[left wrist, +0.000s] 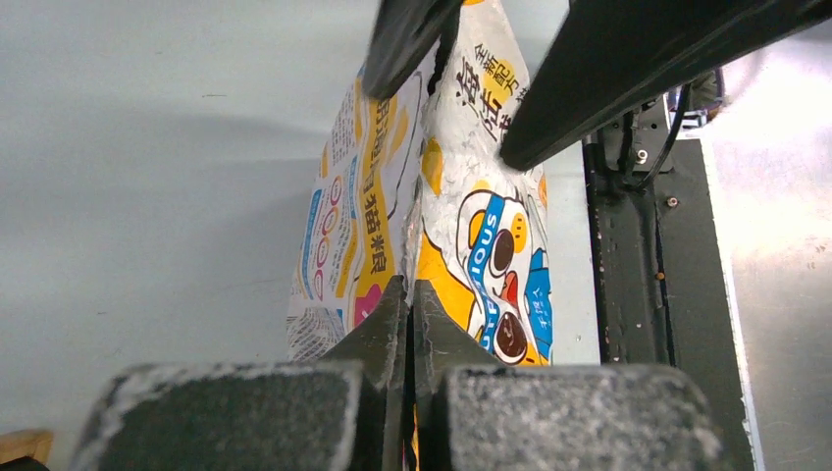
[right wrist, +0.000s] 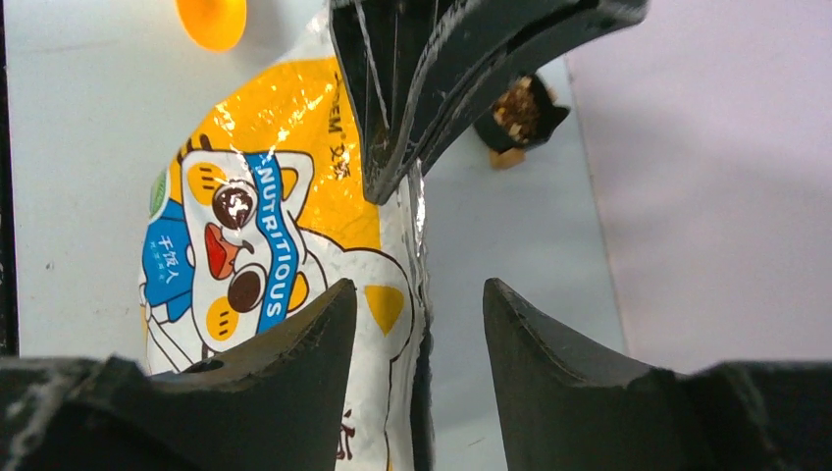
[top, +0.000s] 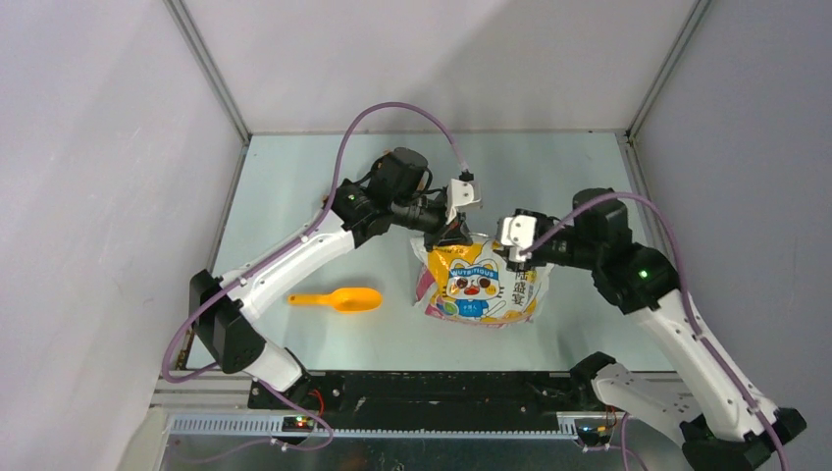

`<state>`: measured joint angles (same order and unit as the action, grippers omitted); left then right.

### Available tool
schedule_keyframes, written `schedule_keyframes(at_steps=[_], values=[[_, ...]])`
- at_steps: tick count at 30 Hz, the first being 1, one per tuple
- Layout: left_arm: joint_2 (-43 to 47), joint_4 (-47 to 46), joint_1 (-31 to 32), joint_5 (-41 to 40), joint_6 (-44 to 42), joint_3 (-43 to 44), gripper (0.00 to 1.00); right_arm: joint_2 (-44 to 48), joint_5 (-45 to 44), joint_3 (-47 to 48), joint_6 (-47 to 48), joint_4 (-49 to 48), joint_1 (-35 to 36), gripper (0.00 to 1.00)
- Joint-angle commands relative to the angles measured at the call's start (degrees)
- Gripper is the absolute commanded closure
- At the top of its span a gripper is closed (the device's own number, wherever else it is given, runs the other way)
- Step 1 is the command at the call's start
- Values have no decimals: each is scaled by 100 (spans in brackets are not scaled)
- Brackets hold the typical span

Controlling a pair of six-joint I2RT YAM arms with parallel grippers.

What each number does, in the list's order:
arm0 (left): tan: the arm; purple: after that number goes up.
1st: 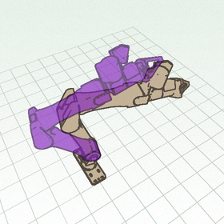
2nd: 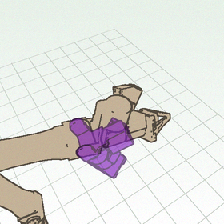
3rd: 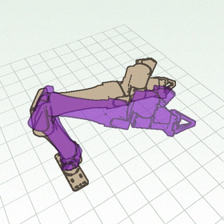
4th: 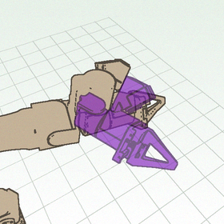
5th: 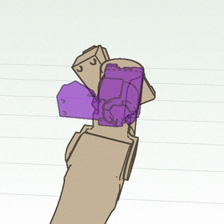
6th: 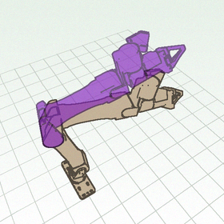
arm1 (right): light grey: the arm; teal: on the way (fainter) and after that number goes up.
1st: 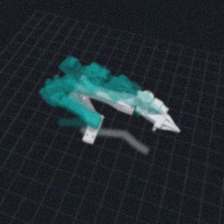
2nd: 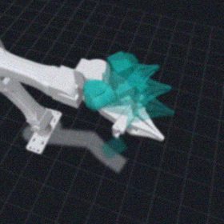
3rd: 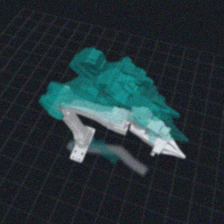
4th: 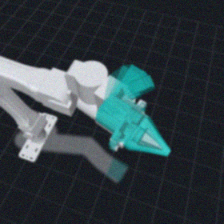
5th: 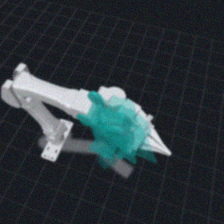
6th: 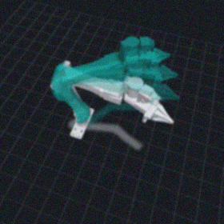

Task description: Serve the pet food

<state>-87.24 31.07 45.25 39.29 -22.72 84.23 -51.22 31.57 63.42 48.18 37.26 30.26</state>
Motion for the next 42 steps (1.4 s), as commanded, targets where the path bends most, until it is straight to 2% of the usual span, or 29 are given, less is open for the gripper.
schedule_keyframes(at_steps=[1, 4, 6, 7, 8, 9, 10, 12, 13, 15, 17, 19, 21, 22, 24, 25, 26, 27, 28, 29, 30, 31, 33, 35, 39, 42], values=[[114, 10, 5, 629, 108, 332, 100, -412, -314, -16, 213, 73, 14, 47], [103, -8, -29, 672, 188, 342, 100, -582, -425, -64, 19, -128, -5, 49], [118, -159, -148, 855, 397, 284, 99, -662, -317, -66, 24, -101, -14, 55], [143, -240, -278, 1040, 573, 192, 98, -653, -261, -53, 59, 9, -36, 65], [162, -283, -341, 1122, 592, 152, 92, -648, -119, -33, 81, 93, -55, 69], [198, -227, -456, 1203, 402, 98, 85, -644, -52, 28, 109, 296, -104, 77], [216, 26, -500, 1217, 243, 87, 76, -653, 23, 60, 93, 382, -123, 80], [277, 490, -591, 1167, -398, 45, 67, -721, 168, 200, -101, 606, -218, 89], [297, 643, -619, 1150, -799, 18, 67, -808, 285, 350, -178, 842, -351, 94], [269, 1170, -622, 1051, -1294, 12, 69, -996, 820, 595, -284, 1186, -554, 98], [218, 1340, -631, 953, -1460, -7, 72, -1210, 1131, 824, -340, 1485, -707, 100], [155, 1448, -633, 834, -1621, -22, 77, -1434, 1446, 1030, -463, 1671, -884, 100], [137, 1450, -650, 666, -1691, -46, 87, -1668, 1767, 1242, -646, 1817, -1077, 100], [146, 1431, -676, 630, -1674, -68, 96, -1838, 1867, 1403, -715, 1927, -1214, 100], [159, 1246, -815, 764, -1358, -94, 100, -2086, 2175, 1629, -899, 2111, -1410, 100], [161, 987, -968, 857, -881, -106, 100, -2173, 2403, 1704, -1059, 2154, -1488, 100], [152, 764, -1175, 1179, -54, -145, 100, -2327, 2532, 1822, -1253, 2225, -1646, 100], [136, 179, -1303, 1624, 441, -197, 100, -2421, 2820, 1884, -1335, 2277, -1725, 100], [100, -207, -1521, 1849, 1469, -343, 100, -2582, 2938, 1988, -1491, 2343, -1835, 100], [83, -914, -1599, 2229, 1932, -410, 100, -2641, 3053, 2015, -1559, 2332, -1868, 100], [60, -1162, -1687, 2358, 2525, -496, 100, -2692, 3042, 2021, -1677, 2234, -1860, 100], [55, -1417, -1704, 2499, 2662, -517, 100, -2687, 2853, 2001, -1736, 2146, -1823, 97], [89, -1689, -1690, 2596, 2953, -602, 100, -2598, 2508, 1881, -1875, 1800, -1552, 80], [109, -1995, -1638, 2669, 3277, -726, 100, -2602, 2265, 1878, -1946, 1577, -1307, 71], [131, -2166, -1481, 2690, 3417, -874, 100, -2743, 1928, 1893, -2074, 1307, -914, 60], [147, -2372, -1421, 2701, 3593, -933, 100, -2852, 1801, 1894, -2091, 1231, -803, 59]])
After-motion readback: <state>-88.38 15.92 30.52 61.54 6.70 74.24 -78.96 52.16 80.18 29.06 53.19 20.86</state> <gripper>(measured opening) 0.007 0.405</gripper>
